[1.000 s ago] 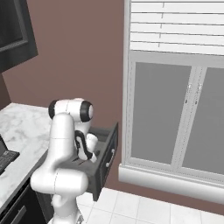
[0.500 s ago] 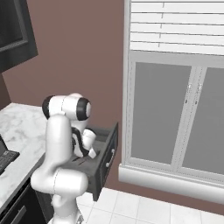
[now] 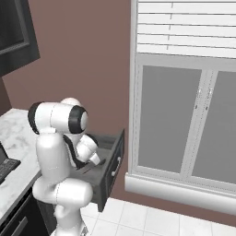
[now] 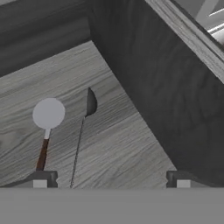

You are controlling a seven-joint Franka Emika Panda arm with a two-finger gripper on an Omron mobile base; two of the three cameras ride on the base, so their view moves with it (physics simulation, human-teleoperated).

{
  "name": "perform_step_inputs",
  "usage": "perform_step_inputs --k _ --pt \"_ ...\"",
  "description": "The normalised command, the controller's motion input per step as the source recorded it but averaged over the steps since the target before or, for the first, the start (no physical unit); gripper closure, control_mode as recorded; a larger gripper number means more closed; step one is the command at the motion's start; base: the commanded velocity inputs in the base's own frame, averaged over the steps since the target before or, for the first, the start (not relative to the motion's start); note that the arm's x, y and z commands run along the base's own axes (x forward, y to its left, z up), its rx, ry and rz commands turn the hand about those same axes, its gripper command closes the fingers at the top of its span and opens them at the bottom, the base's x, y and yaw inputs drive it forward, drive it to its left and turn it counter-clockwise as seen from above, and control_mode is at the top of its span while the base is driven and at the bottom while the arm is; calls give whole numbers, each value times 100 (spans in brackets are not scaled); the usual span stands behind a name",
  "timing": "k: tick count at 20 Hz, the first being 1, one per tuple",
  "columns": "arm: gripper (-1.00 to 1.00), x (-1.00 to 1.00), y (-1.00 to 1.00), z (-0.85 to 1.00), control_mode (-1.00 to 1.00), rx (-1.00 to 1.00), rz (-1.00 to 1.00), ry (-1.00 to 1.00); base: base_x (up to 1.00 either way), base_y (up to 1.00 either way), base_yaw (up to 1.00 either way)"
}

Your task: Organize the utensils by type. Pick up the wooden spoons from the counter and place them in the open cabinet. Then pick up the metallic utensils from the counter and place them in the open drawer.

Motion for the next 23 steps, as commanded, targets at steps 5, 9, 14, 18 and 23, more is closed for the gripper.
perform_step_inputs --k 5,9,14,18,23 --pt "-100 -23 -16 98 -100 8 18 8 0 0 0" --pt "-100 2 -3 100 -100 3 16 1 0 0 0" --pt "-100 11 0 100 -100 0 13 1 0 0 0" --pt "-100 4 0 100 -100 0 11 5 0 0 0" --pt "-100 -55 -11 61 -100 0 14 0 0 0 0"
